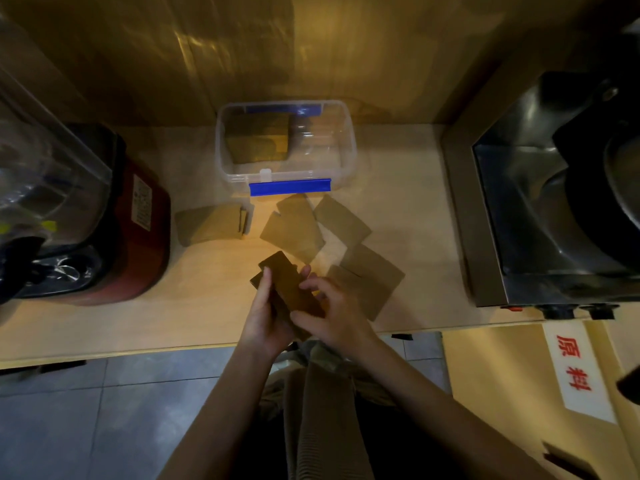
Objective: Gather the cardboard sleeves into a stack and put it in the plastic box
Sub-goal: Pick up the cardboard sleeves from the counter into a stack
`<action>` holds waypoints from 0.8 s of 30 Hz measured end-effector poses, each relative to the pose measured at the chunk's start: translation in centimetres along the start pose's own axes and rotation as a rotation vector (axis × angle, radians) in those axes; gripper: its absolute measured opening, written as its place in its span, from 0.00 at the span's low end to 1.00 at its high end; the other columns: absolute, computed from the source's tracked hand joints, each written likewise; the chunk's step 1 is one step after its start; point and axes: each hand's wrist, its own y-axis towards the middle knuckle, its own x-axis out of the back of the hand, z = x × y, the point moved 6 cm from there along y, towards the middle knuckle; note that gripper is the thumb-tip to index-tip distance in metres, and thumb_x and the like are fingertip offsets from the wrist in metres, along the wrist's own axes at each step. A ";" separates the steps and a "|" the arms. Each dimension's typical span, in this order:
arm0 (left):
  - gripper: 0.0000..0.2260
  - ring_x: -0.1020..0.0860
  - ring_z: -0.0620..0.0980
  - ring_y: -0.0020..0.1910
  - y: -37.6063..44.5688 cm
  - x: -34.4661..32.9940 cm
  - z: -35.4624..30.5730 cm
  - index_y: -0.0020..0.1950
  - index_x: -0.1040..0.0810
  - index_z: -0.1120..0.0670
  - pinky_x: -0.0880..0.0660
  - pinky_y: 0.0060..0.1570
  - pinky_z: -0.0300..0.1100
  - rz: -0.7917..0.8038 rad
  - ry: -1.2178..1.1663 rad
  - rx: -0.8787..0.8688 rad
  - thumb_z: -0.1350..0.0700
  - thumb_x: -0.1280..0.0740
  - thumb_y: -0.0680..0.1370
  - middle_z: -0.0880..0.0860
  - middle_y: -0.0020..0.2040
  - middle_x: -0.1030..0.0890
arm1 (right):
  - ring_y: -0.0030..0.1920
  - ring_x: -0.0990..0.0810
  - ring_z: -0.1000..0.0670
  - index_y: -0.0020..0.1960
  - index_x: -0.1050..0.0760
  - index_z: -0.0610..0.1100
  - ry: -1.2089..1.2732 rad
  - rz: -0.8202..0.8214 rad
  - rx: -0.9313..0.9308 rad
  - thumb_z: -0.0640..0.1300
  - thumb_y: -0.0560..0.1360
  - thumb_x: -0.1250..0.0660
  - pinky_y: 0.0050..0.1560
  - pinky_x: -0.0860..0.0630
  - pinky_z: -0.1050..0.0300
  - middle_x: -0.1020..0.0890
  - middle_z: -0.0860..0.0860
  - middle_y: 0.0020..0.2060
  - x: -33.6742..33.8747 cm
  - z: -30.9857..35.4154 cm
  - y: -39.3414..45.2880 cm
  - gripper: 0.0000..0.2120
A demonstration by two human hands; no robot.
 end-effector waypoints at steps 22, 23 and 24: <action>0.11 0.23 0.49 0.36 2.0 -0.2 2.1 0.46 0.23 0.54 0.28 0.45 0.45 -0.143 0.036 0.087 0.49 0.34 0.69 0.51 0.34 0.22 | 0.65 0.32 0.41 0.68 0.37 0.43 -0.775 -0.109 -0.070 0.52 0.71 0.34 0.63 0.34 0.47 0.30 0.43 0.66 4.8 -10.1 0.9 0.29; 0.12 0.23 0.49 0.36 2.0 0.0 2.1 0.46 0.23 0.54 0.28 0.45 0.45 -0.159 0.040 0.089 0.49 0.33 0.69 0.51 0.35 0.22 | 0.65 0.32 0.41 0.67 0.37 0.43 -0.806 -0.099 -0.069 0.51 0.71 0.35 0.62 0.35 0.47 0.30 0.43 0.66 4.7 -10.5 0.9 0.28; 0.12 0.22 0.49 0.36 2.0 0.1 2.1 0.46 0.23 0.54 0.27 0.46 0.46 -0.171 0.042 0.089 0.49 0.33 0.68 0.51 0.35 0.21 | 0.63 0.31 0.41 0.66 0.36 0.43 -0.822 -0.107 -0.058 0.50 0.71 0.35 0.61 0.34 0.47 0.29 0.43 0.65 4.6 -10.6 0.9 0.26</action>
